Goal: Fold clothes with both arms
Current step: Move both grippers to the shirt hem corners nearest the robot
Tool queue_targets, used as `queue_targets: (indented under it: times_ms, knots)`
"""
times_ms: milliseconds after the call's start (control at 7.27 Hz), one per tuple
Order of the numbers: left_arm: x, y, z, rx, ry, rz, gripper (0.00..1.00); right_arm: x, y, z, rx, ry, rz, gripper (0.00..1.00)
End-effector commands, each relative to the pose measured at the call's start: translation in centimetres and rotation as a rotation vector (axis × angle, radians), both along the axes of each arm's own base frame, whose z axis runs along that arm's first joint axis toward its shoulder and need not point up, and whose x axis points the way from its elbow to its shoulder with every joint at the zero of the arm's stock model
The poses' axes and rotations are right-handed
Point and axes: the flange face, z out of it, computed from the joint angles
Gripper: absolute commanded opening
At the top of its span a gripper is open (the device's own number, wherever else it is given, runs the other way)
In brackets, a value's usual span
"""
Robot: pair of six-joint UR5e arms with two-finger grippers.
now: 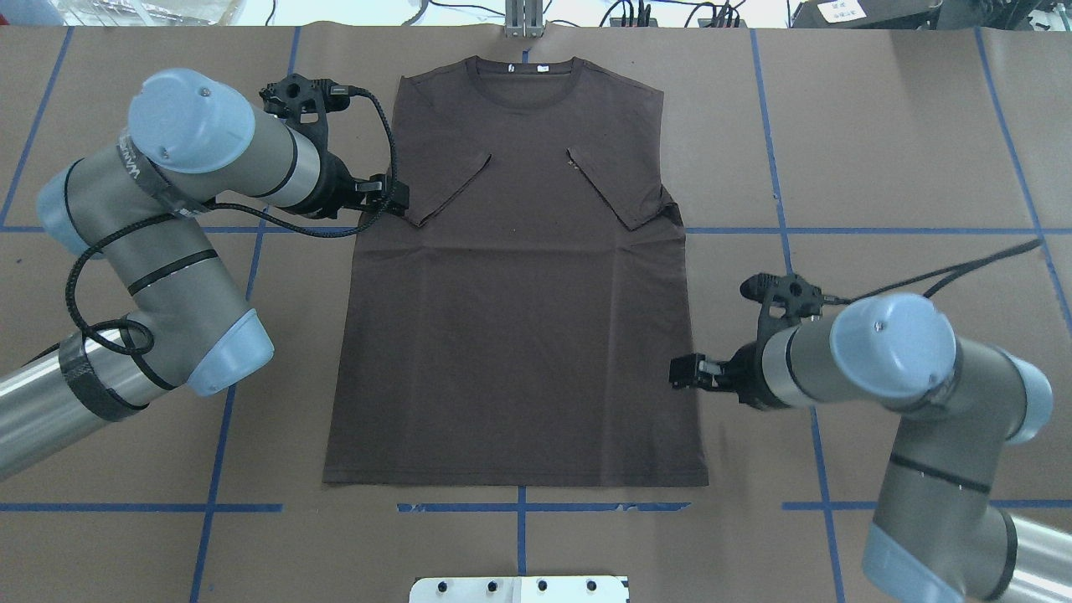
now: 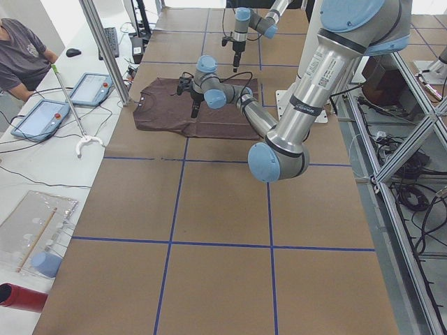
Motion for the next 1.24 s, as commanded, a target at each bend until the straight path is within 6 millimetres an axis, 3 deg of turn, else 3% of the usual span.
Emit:
queue_targets:
  times_ms: [0,275,550,687,962,1100]
  knots:
    - [-0.6,0.8,0.9,-0.012,0.005,0.018,1.0,-3.6,7.9,0.9,-0.004,0.033,0.016,1.0]
    - [-0.6,0.8,0.7,-0.008,0.01,0.018,1.0,-4.3,8.4,2.2,-0.012,0.067,-0.003,0.98]
    - [-0.6,0.8,0.7,-0.007,0.009,0.016,1.0,-4.1,8.3,1.8,-0.012,0.061,0.0,0.94]
    - [-0.7,0.8,0.8,-0.008,0.008,0.016,1.0,-4.1,8.2,2.0,-0.013,0.065,0.002,0.8]
    - [-0.7,0.9,1.2,-0.011,0.003,0.017,1.0,-4.1,8.2,2.1,-0.015,0.068,0.001,0.36]
    - [-0.7,0.8,1.3,-0.012,0.001,0.016,1.0,-4.0,8.2,2.0,-0.014,0.065,0.001,0.21]
